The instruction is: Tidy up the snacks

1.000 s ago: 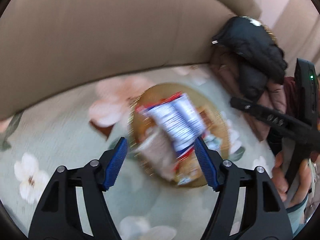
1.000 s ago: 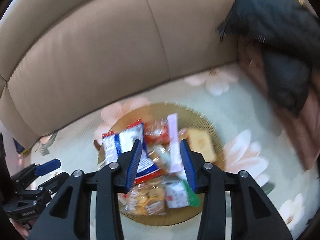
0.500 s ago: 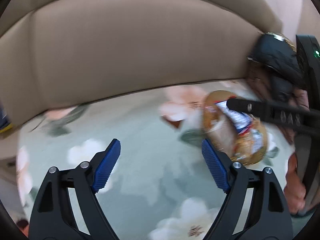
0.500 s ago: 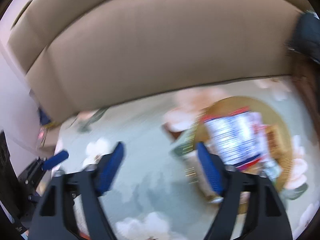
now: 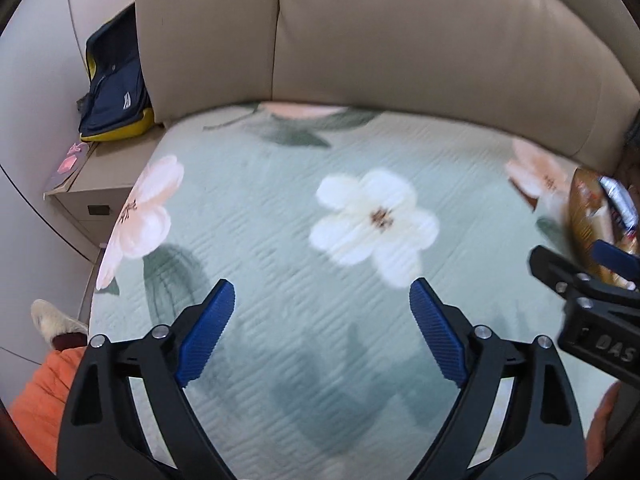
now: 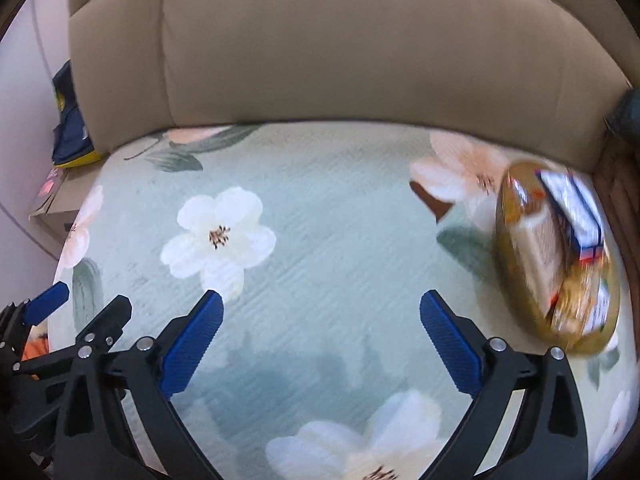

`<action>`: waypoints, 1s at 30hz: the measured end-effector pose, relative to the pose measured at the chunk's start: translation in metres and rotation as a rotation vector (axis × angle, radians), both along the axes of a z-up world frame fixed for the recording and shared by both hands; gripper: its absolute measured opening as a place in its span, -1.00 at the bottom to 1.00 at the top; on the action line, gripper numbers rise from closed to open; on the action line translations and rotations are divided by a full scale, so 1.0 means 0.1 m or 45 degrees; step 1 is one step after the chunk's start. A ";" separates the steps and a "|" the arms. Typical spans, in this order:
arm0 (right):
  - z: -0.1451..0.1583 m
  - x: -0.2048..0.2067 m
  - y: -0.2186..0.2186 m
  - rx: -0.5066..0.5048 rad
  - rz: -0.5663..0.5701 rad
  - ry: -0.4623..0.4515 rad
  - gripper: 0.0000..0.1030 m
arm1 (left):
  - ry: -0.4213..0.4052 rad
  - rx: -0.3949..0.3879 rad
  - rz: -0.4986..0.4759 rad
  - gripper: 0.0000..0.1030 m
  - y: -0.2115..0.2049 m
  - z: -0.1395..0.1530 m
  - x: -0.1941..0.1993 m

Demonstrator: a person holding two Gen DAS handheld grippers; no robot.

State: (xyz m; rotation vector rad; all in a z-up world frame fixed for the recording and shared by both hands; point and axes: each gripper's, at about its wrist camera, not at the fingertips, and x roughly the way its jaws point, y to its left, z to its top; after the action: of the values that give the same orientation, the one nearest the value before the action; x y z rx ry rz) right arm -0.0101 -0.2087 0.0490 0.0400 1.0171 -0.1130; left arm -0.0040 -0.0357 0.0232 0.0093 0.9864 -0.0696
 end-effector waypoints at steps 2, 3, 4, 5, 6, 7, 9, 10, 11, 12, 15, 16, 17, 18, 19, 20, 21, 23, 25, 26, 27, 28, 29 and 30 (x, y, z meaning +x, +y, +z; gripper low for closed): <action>-0.10 -0.04 0.01 0.036 -0.035 0.035 0.91 | 0.010 0.011 0.009 0.84 0.04 -0.03 0.04; -0.15 -0.05 0.02 0.036 -0.047 0.053 0.91 | 0.005 0.005 0.013 0.88 0.07 -0.02 0.04; -0.19 -0.06 0.03 0.027 -0.062 0.070 0.91 | 0.002 0.010 0.017 0.91 0.08 -0.02 0.04; -0.21 -0.07 0.03 0.015 -0.073 0.080 0.91 | 0.004 0.011 0.011 0.93 0.10 -0.02 0.05; -0.24 -0.07 0.02 0.003 -0.092 0.094 0.91 | 0.011 0.005 0.006 0.94 0.11 -0.03 0.06; -0.25 -0.08 0.02 0.001 -0.101 0.104 0.91 | 0.024 -0.007 0.000 0.94 0.11 -0.04 0.07; -0.27 -0.08 0.02 0.010 -0.116 0.118 0.91 | 0.041 -0.022 0.006 0.94 0.11 -0.06 0.05; -0.28 -0.09 0.04 0.000 -0.116 0.124 0.91 | 0.037 -0.022 0.007 0.94 0.12 -0.05 0.05; -0.28 -0.10 0.07 -0.022 -0.115 0.128 0.91 | 0.030 -0.021 0.008 0.94 0.13 -0.04 0.04; -0.28 -0.10 0.10 -0.040 -0.111 0.130 0.91 | 0.021 -0.023 0.008 0.94 0.15 -0.03 0.03; -0.24 -0.12 0.20 -0.064 -0.079 0.106 0.91 | 0.001 -0.041 0.013 0.94 0.21 0.01 0.01; -0.22 -0.12 0.24 -0.083 -0.067 0.083 0.91 | -0.003 -0.056 0.010 0.94 0.23 0.02 0.01; -0.20 -0.12 0.26 -0.092 -0.057 0.068 0.91 | -0.006 -0.069 0.004 0.94 0.24 0.02 0.01; -0.20 -0.11 0.28 -0.100 -0.043 0.054 0.91 | -0.008 -0.080 -0.004 0.94 0.24 0.02 0.02; -0.20 -0.11 0.30 -0.107 -0.036 0.051 0.91 | -0.011 -0.089 -0.012 0.94 0.24 0.02 0.02; -0.21 -0.09 0.32 -0.115 -0.030 0.053 0.91 | -0.014 -0.092 -0.015 0.94 0.25 0.01 0.02; -0.23 -0.07 0.33 -0.120 -0.026 0.057 0.91 | -0.016 -0.096 -0.016 0.94 0.25 0.01 0.02; -0.26 -0.04 0.33 -0.127 -0.032 0.071 0.91 | -0.022 -0.099 -0.018 0.94 0.26 0.00 0.03; -0.30 -0.01 0.31 -0.119 -0.040 0.085 0.91 | -0.026 -0.100 -0.016 0.94 0.27 -0.02 0.03; -0.32 0.00 0.30 -0.118 -0.046 0.093 0.91 | -0.020 -0.099 -0.015 0.94 0.27 -0.04 0.04; -0.34 0.01 0.29 -0.117 -0.047 0.101 0.91 | 0.001 -0.100 -0.016 0.94 0.27 -0.07 0.06; -0.38 0.02 0.28 -0.114 -0.051 0.115 0.91 | 0.038 -0.118 -0.032 0.94 0.26 -0.11 0.09; -0.41 0.03 0.27 -0.110 -0.054 0.127 0.91 | 0.069 -0.126 -0.038 0.94 0.26 -0.15 0.11; -0.43 0.04 0.26 -0.103 -0.055 0.142 0.91 | 0.083 -0.125 -0.035 0.94 0.25 -0.17 0.11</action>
State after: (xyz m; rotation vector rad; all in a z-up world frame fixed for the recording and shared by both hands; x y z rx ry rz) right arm -0.0064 -0.1831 0.0056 -0.0184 1.1222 -0.1975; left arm 0.0075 -0.0105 0.0061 -0.0696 1.0472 -0.1445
